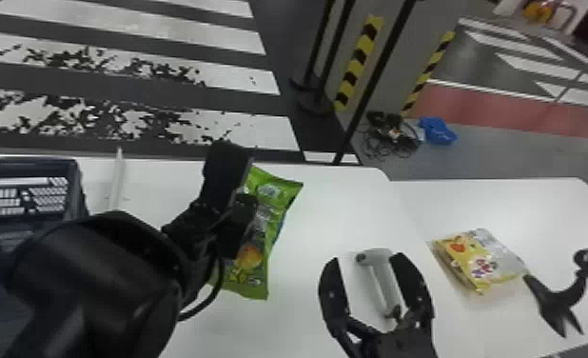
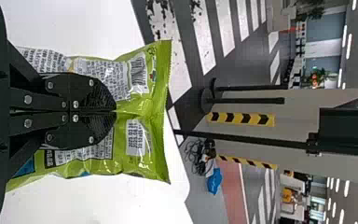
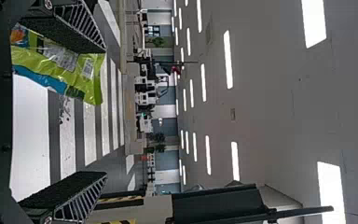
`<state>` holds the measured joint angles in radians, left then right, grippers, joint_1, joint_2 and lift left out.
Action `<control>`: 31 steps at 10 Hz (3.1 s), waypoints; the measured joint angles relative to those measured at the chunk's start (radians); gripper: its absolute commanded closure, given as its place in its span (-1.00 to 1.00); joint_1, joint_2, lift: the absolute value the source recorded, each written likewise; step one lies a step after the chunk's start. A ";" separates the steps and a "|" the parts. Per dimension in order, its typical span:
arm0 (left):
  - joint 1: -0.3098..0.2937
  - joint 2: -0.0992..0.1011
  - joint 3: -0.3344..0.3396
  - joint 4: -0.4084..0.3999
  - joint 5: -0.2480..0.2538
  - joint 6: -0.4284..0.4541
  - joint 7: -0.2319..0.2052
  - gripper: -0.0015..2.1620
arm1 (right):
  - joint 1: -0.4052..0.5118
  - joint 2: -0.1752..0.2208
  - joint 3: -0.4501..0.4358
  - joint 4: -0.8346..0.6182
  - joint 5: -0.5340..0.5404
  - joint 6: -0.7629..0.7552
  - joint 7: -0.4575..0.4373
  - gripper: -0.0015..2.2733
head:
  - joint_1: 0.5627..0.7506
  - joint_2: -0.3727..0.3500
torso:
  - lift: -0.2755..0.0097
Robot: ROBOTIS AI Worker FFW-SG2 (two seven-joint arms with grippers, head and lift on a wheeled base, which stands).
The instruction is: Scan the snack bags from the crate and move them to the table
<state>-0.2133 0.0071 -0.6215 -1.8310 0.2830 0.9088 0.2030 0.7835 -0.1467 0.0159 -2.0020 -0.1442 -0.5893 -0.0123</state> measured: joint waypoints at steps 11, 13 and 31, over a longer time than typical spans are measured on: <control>-0.048 -0.007 -0.097 0.317 0.032 -0.124 -0.173 0.03 | 0.024 0.001 -0.011 -0.017 -0.014 -0.042 0.000 -0.95 | 0.41 -0.94 | 0.27; -0.057 -0.007 -0.102 0.307 0.027 -0.127 -0.166 -1.00 | 0.028 0.001 -0.018 -0.019 -0.017 -0.048 0.000 -0.95 | 0.41 -0.94 | 0.27; 0.499 0.285 0.463 -0.363 -0.037 -0.490 0.027 -0.97 | -0.011 -0.006 0.045 0.016 -0.016 -0.043 0.013 -0.93 | 0.41 -0.14 | 0.27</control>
<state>0.2859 0.2917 -0.1590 -2.1943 0.2455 0.4192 0.2305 0.7729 -0.1523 0.0613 -1.9857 -0.1605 -0.6325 0.0005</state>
